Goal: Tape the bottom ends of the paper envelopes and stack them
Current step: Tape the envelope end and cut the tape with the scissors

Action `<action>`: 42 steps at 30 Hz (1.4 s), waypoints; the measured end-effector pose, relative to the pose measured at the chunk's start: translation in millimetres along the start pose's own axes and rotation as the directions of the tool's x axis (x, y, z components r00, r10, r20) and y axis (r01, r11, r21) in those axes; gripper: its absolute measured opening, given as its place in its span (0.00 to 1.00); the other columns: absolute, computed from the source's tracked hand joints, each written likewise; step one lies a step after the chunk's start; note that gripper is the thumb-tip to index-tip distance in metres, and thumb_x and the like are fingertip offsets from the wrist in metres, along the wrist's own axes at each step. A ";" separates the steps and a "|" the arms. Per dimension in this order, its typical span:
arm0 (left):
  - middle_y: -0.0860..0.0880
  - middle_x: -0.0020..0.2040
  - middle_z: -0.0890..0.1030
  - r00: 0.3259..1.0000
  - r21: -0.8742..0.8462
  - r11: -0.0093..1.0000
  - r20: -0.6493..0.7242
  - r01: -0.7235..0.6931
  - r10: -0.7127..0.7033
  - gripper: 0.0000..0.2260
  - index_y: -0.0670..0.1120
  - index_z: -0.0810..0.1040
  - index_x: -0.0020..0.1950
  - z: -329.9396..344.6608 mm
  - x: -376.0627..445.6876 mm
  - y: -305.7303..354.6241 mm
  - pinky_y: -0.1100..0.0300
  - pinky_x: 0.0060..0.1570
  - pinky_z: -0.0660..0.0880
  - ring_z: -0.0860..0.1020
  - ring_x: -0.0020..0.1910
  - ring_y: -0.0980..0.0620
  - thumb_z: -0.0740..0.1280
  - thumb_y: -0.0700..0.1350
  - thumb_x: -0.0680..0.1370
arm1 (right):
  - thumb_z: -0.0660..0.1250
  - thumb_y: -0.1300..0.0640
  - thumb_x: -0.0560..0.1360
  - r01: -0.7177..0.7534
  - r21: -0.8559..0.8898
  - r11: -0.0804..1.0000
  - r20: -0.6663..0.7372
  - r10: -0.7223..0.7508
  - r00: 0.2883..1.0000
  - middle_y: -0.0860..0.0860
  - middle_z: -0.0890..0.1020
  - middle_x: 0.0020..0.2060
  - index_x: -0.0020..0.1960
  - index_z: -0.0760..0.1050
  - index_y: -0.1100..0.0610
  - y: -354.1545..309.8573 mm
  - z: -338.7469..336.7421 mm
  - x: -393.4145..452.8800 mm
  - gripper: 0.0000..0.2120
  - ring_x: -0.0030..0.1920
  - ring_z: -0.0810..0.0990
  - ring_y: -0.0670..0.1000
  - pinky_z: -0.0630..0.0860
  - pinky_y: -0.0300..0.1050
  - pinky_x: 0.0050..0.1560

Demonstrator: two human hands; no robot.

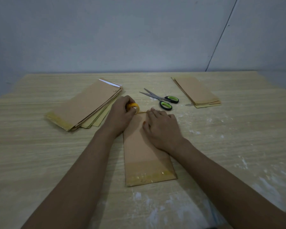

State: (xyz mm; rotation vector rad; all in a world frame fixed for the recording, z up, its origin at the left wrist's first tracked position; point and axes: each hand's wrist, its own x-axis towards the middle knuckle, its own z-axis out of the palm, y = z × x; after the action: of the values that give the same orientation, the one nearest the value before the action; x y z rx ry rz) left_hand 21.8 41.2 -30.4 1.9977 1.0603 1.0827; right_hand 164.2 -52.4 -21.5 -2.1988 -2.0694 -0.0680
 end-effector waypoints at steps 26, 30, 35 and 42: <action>0.41 0.41 0.81 1.000 -0.058 0.998 -0.013 0.008 -0.009 0.05 0.42 0.80 0.46 -9.5 -11.0 7.6 0.59 0.37 0.74 0.75 0.35 0.54 0.72 0.34 0.73 | 0.53 0.51 0.83 0.119 0.256 0.959 0.022 -0.129 0.991 0.50 0.62 0.78 0.79 0.57 0.55 0.3 -2.3 13.5 0.26 0.77 0.58 0.49 0.55 0.49 0.74; 0.40 0.41 0.80 1.000 -0.083 0.997 -0.026 0.005 -0.007 0.07 0.45 0.78 0.46 -8.5 -10.3 7.2 0.63 0.36 0.73 0.73 0.35 0.56 0.71 0.34 0.73 | 0.52 0.51 0.83 0.125 0.244 0.962 0.029 -0.136 0.990 0.50 0.57 0.79 0.80 0.51 0.55 2.6 1.8 12.1 0.27 0.79 0.53 0.47 0.50 0.45 0.74; 0.45 0.38 0.78 0.999 -0.106 0.994 -0.022 0.023 -0.026 0.07 0.45 0.78 0.46 -9.1 -10.1 6.3 0.59 0.34 0.73 0.72 0.33 0.55 0.72 0.34 0.74 | 0.53 0.50 0.82 0.107 0.271 0.957 0.025 -0.118 0.993 0.51 0.56 0.79 0.81 0.51 0.55 2.3 1.1 12.4 0.29 0.78 0.54 0.47 0.51 0.45 0.75; 0.40 0.40 0.79 1.000 -0.054 0.999 -0.018 0.009 -0.010 0.06 0.44 0.78 0.45 -7.9 -10.3 5.8 0.55 0.34 0.74 0.72 0.35 0.53 0.72 0.35 0.73 | 0.51 0.49 0.83 0.107 0.229 0.968 0.045 -0.120 0.992 0.50 0.57 0.79 0.80 0.53 0.54 0.8 0.6 12.9 0.27 0.79 0.53 0.47 0.50 0.45 0.75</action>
State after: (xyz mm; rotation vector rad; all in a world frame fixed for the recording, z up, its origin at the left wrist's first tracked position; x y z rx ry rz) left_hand 13.4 30.7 -25.9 1.9425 1.0379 1.1149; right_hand 165.8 -39.6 -20.6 -1.9711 -2.1140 0.2137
